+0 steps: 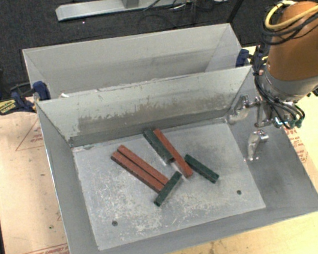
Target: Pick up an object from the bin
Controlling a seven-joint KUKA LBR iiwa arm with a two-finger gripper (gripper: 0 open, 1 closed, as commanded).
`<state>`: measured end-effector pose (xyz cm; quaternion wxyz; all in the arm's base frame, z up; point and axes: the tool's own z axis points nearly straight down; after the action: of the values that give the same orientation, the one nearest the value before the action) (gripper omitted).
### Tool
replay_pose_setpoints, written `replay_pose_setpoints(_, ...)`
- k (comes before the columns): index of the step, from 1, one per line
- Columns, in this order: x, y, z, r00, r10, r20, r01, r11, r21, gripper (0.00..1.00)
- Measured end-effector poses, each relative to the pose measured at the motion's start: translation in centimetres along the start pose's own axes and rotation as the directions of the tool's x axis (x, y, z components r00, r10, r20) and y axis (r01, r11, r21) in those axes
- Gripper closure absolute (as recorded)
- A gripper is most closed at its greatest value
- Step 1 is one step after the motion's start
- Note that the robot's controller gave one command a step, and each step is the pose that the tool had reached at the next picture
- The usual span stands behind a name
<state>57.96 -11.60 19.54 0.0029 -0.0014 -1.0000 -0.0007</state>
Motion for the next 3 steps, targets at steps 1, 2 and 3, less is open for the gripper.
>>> replay_pose_setpoints(1,-0.2,0.1,-0.5,1.0,-0.003,0.008,0.003,1.0,0.001,0.0)
replay_pose_setpoints(2,-0.5,3.0,5.4,0.994,0.105,0.011,-0.105,0.994,0.0,0.0)
replay_pose_setpoints(3,0.2,5.8,5.7,1.0,0.003,0.003,-0.003,1.0,0.0,0.0)
